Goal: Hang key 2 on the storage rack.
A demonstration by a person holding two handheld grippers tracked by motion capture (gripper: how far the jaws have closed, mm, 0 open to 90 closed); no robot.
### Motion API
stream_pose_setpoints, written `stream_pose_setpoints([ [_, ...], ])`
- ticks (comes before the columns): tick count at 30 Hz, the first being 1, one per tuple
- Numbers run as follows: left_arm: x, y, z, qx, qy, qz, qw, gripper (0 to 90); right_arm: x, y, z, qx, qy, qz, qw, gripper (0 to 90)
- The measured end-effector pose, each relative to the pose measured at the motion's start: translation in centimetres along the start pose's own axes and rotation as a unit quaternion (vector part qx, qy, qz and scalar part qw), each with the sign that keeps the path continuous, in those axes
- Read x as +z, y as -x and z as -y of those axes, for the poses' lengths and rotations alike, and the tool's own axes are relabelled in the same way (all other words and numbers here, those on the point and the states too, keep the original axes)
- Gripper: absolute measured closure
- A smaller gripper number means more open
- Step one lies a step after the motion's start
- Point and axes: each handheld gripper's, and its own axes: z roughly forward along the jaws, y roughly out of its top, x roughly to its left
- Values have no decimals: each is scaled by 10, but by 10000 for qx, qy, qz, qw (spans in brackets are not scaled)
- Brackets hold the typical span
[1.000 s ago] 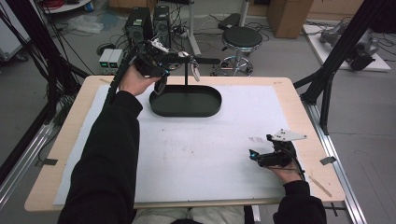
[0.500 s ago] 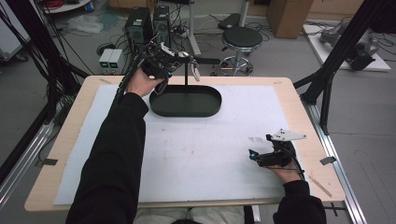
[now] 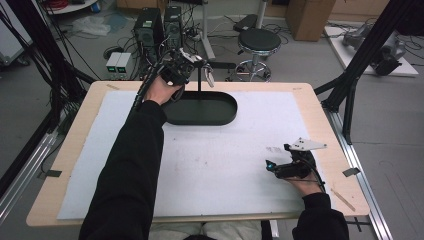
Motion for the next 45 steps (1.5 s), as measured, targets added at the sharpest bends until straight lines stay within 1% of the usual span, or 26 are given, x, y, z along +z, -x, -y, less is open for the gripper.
stream_pose_setpoints([
  [2,2,-1,0,-12,-1,-47,10000,842,1,-1,0,-3,0,-9,10000,7],
  [6,5,-2,1,-52,18,-72,10000,841,0,-1,0,4,23,-8,10000,7],
  [8,5,-2,1,-124,37,-47,9999,841,0,0,0,-6,24,-14,10000,7],
  [10,4,-1,0,-242,22,-20,9997,827,2,0,0,5,14,-12,10000,7],
  [11,3,-1,0,-320,8,-3,9995,792,2,0,-1,0,-5,-35,10000,7],
  [13,2,-1,1,-394,-41,-11,9992,591,3,-1,-1,-14,-6,-34,10000,7],
  [14,0,-1,1,-392,-25,14,9992,507,3,-1,-1,-24,-19,-33,10000,7],
  [15,-2,-1,1,-371,-16,77,9993,446,3,-1,0,-17,-19,-32,10000,6],
  [16,-4,-2,2,-361,29,163,9992,422,3,-1,0,-14,-13,-30,10000,7],
  [17,-5,-1,1,-340,61,187,9992,380,2,-1,0,-16,-4,-20,10000,7],
  [18,-7,-1,1,-311,87,188,9993,291,2,-1,0,-18,1,-17,10000,7],
  [19,-9,-1,1,-309,109,255,9991,210,2,-1,0,-7,2,-14,10000,7],
  [20,-11,0,0,-328,153,346,9987,154,2,0,0,-9,-2,-15,10000,7],
  [22,-14,3,1,-342,167,550,9978,100,2,0,0,-1,0,-8,10000,7],
  [25,-16,6,2,-235,146,901,9955,26,2,-1,0,22,10,-23,10000,7],
  [26,-17,8,3,-224,174,966,9949,17,2,0,0,16,5,-16,10000,7],
  [27,-18,9,4,-206,213,988,9947,17,2,-1,0,29,7,-17,10000,7],
  [29,-19,11,7,-232,283,1055,9937,17,2,-1,0,25,1,-9,10000,7],
  [32,-22,13,11,-223,331,1106,9931,17,1,0,0,37,15,-19,10000,7],
  [34,-23,14,16,-188,380,1207,9918,17,1,1,-1,62,19,-7,10000,7],
  [39,-23,17,32,-173,271,1312,9908,17,2,1,-1,61,38,7,10000,7],
  [41,-22,17,38,-202,206,1389,9899,17,2,1,-1,64,32,5,10000,7],
  [45,-21,18,51,-265,238,1525,9877,17,2,1,-1,56,33,11,10000,7],
])
